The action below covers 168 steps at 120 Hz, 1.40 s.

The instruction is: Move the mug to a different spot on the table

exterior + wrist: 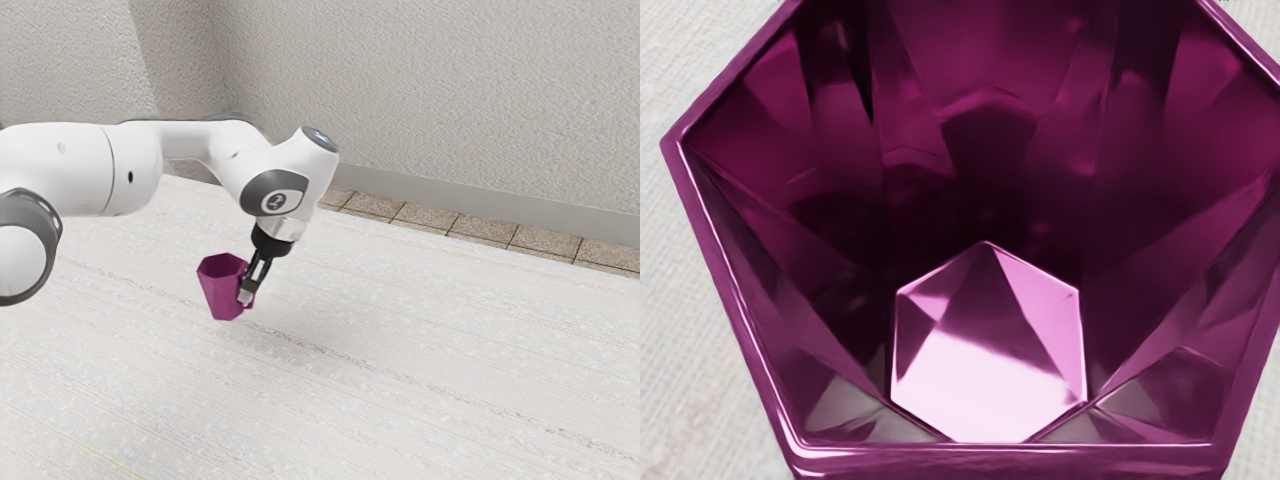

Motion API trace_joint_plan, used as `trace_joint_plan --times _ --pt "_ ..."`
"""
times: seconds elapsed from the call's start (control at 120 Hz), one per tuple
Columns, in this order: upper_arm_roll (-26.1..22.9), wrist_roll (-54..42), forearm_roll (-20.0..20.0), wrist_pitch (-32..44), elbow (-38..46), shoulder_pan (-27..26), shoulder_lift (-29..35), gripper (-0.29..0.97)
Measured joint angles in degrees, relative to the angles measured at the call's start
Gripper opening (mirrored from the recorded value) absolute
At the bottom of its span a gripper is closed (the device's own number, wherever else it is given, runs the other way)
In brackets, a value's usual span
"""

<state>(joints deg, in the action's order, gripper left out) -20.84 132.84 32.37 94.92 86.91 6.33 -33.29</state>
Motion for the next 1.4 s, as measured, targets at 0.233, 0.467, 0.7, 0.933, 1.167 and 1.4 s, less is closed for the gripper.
trace_joint_plan --times 0.233,0.467,0.7,0.933,1.167,1.4 --pt "0.02 -1.85 0.46 0.72 -0.08 1.28 -1.10 -0.01" --pt "0.06 -3.15 1.28 0.79 -0.36 1.43 -1.91 -0.01" --pt "0.09 -4.07 3.87 0.90 -1.14 1.54 -3.36 -0.01" --pt "0.10 -4.77 4.47 1.15 -1.39 1.56 -4.98 -0.01" --pt "0.10 -4.99 6.16 3.73 -1.24 1.50 -5.49 0.33" --pt "-0.01 -5.03 5.19 7.16 -1.05 1.49 -5.33 0.56"
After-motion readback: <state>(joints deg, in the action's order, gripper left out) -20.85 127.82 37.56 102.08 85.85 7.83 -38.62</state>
